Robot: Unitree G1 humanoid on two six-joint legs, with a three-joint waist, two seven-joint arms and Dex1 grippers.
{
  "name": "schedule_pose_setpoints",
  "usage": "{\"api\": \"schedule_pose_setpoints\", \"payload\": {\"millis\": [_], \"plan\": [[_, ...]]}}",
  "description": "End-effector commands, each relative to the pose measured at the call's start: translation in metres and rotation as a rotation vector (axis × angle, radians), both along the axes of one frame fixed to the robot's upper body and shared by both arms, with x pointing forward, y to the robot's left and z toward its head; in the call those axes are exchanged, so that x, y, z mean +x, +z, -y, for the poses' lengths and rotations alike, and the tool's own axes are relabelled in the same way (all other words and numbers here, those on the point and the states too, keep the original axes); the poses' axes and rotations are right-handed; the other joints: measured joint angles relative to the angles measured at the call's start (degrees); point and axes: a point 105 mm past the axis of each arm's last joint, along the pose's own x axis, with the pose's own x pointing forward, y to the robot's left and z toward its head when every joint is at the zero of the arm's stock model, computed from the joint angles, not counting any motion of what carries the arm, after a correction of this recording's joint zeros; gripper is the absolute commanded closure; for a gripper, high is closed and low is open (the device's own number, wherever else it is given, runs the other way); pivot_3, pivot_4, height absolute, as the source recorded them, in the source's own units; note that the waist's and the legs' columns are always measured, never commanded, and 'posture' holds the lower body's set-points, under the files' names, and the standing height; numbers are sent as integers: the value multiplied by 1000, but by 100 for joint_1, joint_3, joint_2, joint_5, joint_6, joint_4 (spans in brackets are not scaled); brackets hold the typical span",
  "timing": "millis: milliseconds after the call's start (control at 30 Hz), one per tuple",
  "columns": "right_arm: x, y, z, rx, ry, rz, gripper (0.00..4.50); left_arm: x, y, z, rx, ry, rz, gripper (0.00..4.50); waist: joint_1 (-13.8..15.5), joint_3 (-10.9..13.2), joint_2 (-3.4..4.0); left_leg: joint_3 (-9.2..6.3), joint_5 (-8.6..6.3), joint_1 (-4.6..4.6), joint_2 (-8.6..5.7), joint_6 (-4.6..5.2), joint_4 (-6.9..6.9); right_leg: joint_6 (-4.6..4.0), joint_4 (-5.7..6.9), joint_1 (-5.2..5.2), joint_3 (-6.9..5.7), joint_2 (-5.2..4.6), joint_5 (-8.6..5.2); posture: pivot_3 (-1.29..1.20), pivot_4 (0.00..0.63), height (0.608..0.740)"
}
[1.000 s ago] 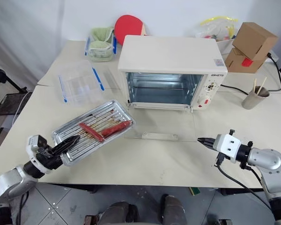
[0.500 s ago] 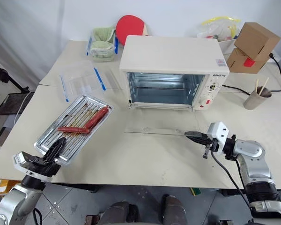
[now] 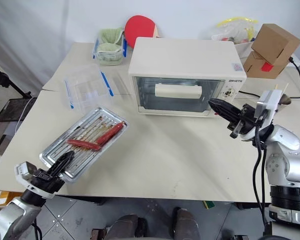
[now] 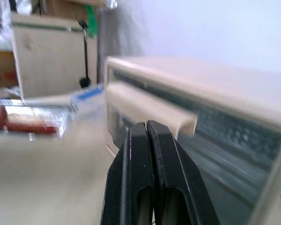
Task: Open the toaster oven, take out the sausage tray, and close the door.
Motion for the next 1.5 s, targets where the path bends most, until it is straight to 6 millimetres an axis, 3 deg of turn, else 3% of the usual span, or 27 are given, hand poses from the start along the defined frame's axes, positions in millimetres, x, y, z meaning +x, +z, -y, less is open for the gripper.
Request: {"api": "schedule_pose_setpoints", "payload": {"millis": [33,133,233,333,433,500,533,667,900,1167,1267,1500], "plan": [[-16,-1,4,-21,14,-26,4440,2,5,10,9,-108,17,4500,10,0,0,-1,-2,0,0,2,0,0,-1,0,1,0,0,0,150,740],[-35,-23,8,-93,27,-91,3879,12,6,20,18,-231,8,4500,84,1,4,0,-6,-2,-7,8,0,0,-1,0,2,-3,0,0,150,740],[-51,-36,15,-158,20,-119,2921,23,9,30,33,-336,-7,4500,118,2,5,2,-6,-2,-9,8,1,1,-1,0,3,-2,1,0,150,740],[-61,-36,28,-191,-42,-80,1868,34,11,42,41,-428,-21,4500,106,2,5,7,-6,0,-14,9,3,10,-1,4,8,-4,6,0,150,740],[-78,-39,51,-238,-123,-121,908,56,9,70,45,-549,-75,4500,168,1,13,11,-6,2,-16,8,3,14,6,4,10,-2,8,0,150,740],[-89,-41,58,-254,-156,-143,193,65,7,85,75,-608,-94,4500,205,0,12,5,-2,0,-20,13,2,15,8,5,5,-1,8,0,150,740],[-93,-42,59,-254,-163,-153,52,68,7,90,94,-620,-96,4500,220,0,12,5,0,-1,-21,15,2,18,13,8,4,1,10,0,150,740],[-121,-60,51,-347,-137,-202,52,90,11,132,159,-718,-87,4500,312,-1,14,12,8,2,-33,26,1,31,-1,17,5,21,17,0,150,740],[-144,-82,32,-312,-120,-270,52,93,0,183,275,-910,-109,4500,294,-3,12,31,5,6,-34,18,-2,51,-9,21,22,54,28,0,150,740],[-145,-88,30,-306,-136,-289,52,99,-13,196,357,-957,-159,4500,329,-13,27,31,3,13,-34,14,3,59,-25,26,41,54,32,0,150,740],[-144,-88,32,-306,-150,-289,0,101,-20,195,394,-946,-174,3918,355,-19,37,28,2,14,-37,12,3,58,-26,25,43,6,31,0,150,740],[-138,-86,31,-306,-151,-282,0,102,-25,183,454,-916,-163,1863,327,-19,37,29,0,14,-36,10,1,58,-25,22,42,-3,31,0,150,740]]}}
